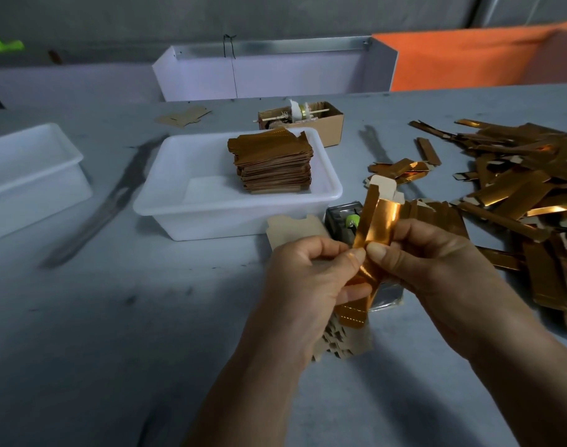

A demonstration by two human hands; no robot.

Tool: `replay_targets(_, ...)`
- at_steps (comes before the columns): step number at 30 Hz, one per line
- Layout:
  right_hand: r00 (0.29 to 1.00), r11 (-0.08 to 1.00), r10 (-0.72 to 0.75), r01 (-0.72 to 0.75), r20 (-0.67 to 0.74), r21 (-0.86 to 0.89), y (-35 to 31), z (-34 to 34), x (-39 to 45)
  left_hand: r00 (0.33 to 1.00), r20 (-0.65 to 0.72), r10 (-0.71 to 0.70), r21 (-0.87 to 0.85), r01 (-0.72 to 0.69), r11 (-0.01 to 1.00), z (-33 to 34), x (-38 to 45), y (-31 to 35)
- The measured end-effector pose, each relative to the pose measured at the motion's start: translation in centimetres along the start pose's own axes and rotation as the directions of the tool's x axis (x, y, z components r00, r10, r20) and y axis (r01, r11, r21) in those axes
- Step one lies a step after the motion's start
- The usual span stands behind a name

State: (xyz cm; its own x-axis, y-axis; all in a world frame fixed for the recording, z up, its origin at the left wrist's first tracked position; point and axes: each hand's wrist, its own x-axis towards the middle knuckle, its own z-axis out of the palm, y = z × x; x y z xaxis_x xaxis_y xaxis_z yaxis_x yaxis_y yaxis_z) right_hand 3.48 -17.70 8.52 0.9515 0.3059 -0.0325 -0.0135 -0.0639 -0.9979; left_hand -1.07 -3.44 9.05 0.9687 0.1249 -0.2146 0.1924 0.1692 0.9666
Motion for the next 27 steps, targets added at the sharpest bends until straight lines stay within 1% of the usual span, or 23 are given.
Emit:
replay_targets(2,1.000,1.000,0.001,-0.001,0.010,-0.024,-0.1,-0.1,-0.1,1.000,-0.006,-0.015,0.026,0.015,1.000,-0.1,0.1,0.2)
replay_targets(6,0.996,1.000,0.026,-0.027,0.087,0.009,-0.1,0.2,-0.5,0.998,-0.063,0.006,0.177,0.005,0.984,0.2,-0.1,-0.3)
replay_targets(8,0.993,0.998,0.044,-0.048,0.106,0.032,-0.1,0.3,-0.6,0.997,-0.081,0.016,0.208,0.001,0.978,0.2,-0.2,-0.6)
replay_targets(11,0.985,0.986,0.115,-0.129,0.125,0.109,0.1,0.1,-0.6,0.997,-0.070,-0.021,0.201,0.035,0.979,0.0,-0.2,-0.9)
replay_targets(13,0.979,0.971,0.166,-0.184,0.121,0.156,0.3,-0.1,-0.4,0.999,-0.014,-0.047,0.194,0.048,0.980,-0.1,-0.2,-0.9)
replay_targets(16,0.974,0.950,0.201,-0.220,0.108,0.220,0.7,-0.5,-0.2,0.996,0.059,-0.064,0.186,0.052,0.981,-0.3,-0.2,-0.9)
replay_targets(20,0.968,0.926,0.227,-0.248,0.104,0.286,1.3,-0.8,0.1,0.997,0.052,-0.051,0.158,0.042,0.987,-0.8,-0.1,-0.7)
replay_targets(21,0.967,0.920,0.237,-0.255,0.099,0.296,1.4,-0.9,0.2,0.998,0.047,-0.042,0.181,0.033,0.983,-0.9,-0.1,-0.7)
replay_targets(23,0.962,0.908,0.266,-0.274,0.069,0.318,1.7,-1.1,0.5,1.000,-0.002,-0.010,0.271,0.010,0.962,-1.2,0.1,-1.2)
replay_targets(25,0.954,0.896,0.297,-0.292,0.037,0.335,1.9,-1.4,0.8,0.987,-0.137,0.083,0.418,-0.018,0.908,-1.7,0.5,-2.0)
replay_targets(26,0.950,0.889,0.311,-0.301,0.026,0.345,2.0,-1.7,1.1,0.964,-0.213,0.159,0.553,-0.015,0.833,-2.1,0.8,-2.5)
replay_targets(27,0.948,0.882,0.319,-0.302,0.014,0.362,1.9,-2.1,1.5,0.931,-0.270,0.246,0.705,0.017,0.709,-2.4,1.0,-3.0)
